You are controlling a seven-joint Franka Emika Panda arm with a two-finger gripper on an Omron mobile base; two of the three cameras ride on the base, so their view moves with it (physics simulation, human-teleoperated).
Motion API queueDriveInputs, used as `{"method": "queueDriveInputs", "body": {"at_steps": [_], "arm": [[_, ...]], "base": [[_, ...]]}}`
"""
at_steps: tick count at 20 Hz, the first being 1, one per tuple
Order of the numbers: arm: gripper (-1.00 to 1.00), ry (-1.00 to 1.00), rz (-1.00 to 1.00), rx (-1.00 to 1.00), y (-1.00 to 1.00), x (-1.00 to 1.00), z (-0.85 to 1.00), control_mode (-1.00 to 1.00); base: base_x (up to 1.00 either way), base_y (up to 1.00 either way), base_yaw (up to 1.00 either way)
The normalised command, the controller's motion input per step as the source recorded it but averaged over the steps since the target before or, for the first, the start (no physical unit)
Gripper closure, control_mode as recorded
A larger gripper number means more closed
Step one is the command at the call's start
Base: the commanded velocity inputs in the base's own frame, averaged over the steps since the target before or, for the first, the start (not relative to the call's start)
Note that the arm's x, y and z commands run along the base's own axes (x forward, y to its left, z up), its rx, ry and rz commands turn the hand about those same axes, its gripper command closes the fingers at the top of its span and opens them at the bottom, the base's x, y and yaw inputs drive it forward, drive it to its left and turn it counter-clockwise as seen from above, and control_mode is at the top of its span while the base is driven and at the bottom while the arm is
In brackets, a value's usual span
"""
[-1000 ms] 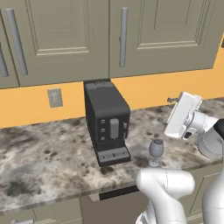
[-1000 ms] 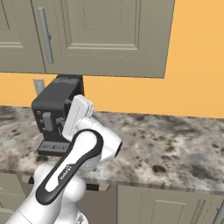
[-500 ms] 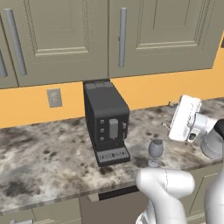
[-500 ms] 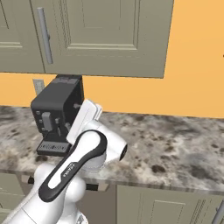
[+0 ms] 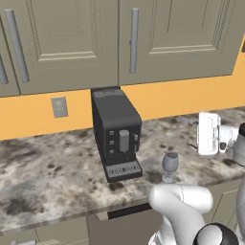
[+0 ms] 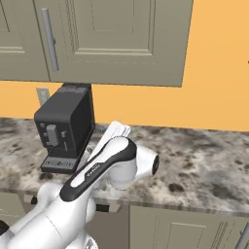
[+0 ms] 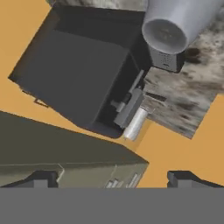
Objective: Retrieve the wine glasses from the counter and place one next to each plate.
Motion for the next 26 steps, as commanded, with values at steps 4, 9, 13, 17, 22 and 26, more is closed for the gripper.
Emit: {"method": "queueDriveInputs", "body": {"at_steps": [4,9,13,17,22,26], "arm": [[-1.00,0.38,0.10,0.00,-0.18,0.07,-0.61,-1.00],[-1.00,0.14,0.00,0.00,-0.10,0.05,-0.94,-1.00],[-1.00,0.13,0.00,-0.01,-0.03,-0.03,-0.94,-1.00],[-1.00,0.06,0.00,0.01,-0.03,-0.06,-0.55,-1.00],[-1.00,0.01,0.00,0.00,-0.04,0.00,-0.35,-1.00],[-1.00,0.00,0.00,0.00,-0.11,0.00,0.00,-1.00]], "base": [[0.00,0.00,0.00],[0.00,0.00,0.00],[0.00,0.00,0.00],[0.00,0.00,0.00],[0.00,0.00,0.00],[0.00,0.00,0.00]]}}
